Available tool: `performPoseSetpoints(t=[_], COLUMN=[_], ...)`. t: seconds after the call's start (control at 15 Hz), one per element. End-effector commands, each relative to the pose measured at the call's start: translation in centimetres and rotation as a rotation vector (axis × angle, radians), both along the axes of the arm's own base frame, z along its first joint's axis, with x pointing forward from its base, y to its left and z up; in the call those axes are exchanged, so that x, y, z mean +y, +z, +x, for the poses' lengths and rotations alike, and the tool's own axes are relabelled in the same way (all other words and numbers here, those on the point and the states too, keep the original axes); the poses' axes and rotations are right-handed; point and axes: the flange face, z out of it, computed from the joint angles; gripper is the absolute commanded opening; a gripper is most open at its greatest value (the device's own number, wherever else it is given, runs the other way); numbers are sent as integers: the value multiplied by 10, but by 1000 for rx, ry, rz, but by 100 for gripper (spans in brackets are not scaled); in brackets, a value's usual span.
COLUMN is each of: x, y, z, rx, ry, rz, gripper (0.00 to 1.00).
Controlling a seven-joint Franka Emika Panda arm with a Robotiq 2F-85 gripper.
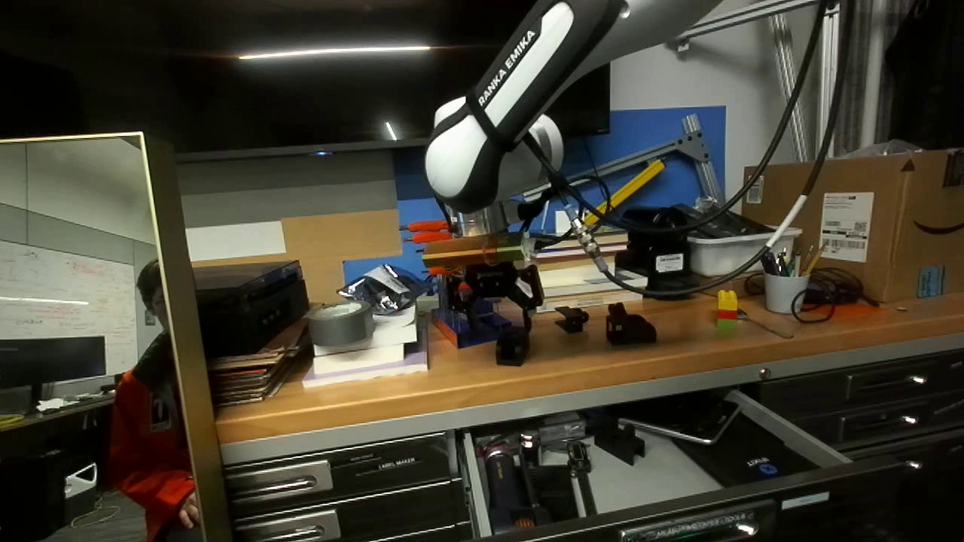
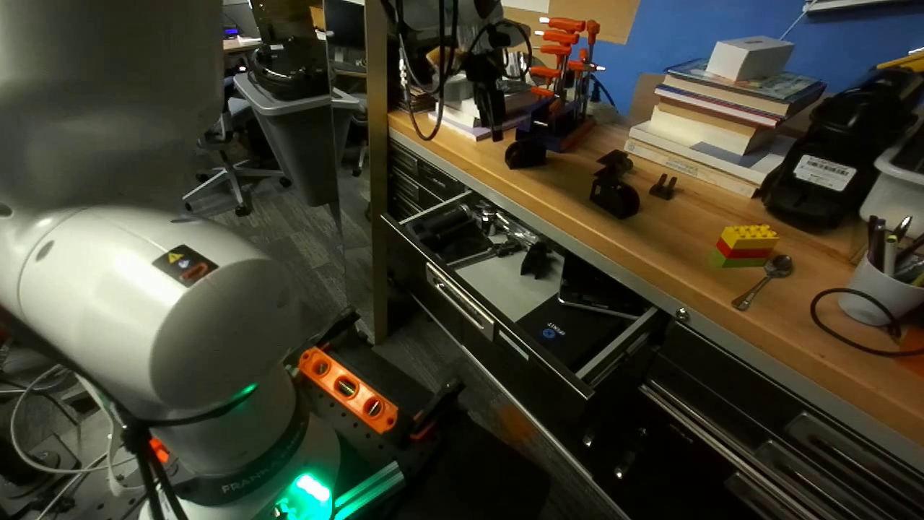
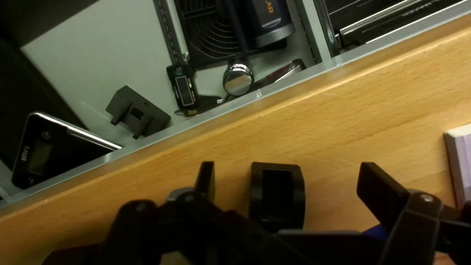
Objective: Put the black objects in the drawer and close it
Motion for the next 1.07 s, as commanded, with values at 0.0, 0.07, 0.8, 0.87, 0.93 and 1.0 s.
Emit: performPoseSetpoints(t=[0.0, 0.07, 0.8, 0.87, 0.93, 1.0], x=[-8, -12, -51, -53, -54, -55], y=[-11, -16, -47, -48, -50, -52], z=[27, 32, 57, 57, 57, 56], rx=[-27, -28, -96, -97, -96, -94], ry=[-80, -96, -187, -187, -189, -191], rz=[25, 30, 35, 38, 37, 35], gripper=[100, 100, 68, 58, 50, 42])
